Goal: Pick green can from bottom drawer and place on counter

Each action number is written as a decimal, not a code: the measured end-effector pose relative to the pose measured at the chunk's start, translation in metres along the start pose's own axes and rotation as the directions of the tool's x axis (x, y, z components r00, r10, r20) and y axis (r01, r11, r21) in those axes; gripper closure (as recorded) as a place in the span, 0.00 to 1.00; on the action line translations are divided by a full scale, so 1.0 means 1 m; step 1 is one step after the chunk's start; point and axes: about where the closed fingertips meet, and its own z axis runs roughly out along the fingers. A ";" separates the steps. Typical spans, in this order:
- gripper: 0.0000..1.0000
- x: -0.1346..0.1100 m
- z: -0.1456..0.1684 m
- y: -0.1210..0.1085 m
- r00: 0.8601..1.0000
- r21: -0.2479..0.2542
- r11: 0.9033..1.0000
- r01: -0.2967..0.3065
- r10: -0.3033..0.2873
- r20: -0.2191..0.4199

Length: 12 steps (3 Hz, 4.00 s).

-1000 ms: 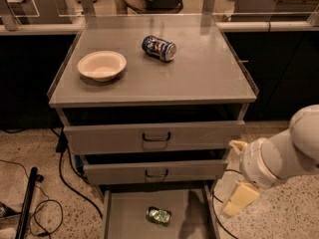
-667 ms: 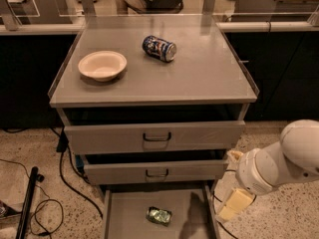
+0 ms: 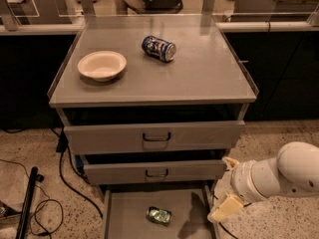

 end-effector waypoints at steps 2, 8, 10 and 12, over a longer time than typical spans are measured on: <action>0.00 0.034 0.058 -0.001 0.998 -0.007 1.000 0.007 -0.006 0.064; 0.00 0.130 0.269 -0.005 0.967 -0.092 0.981 -0.172 0.186 0.177; 0.00 0.129 0.279 -0.001 0.971 -0.101 0.981 -0.165 0.180 0.160; 0.00 0.132 0.334 0.005 0.976 -0.122 0.989 -0.086 0.108 0.190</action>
Offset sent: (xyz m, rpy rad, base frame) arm 0.0063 -0.0031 -0.1206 0.0354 0.0120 0.0115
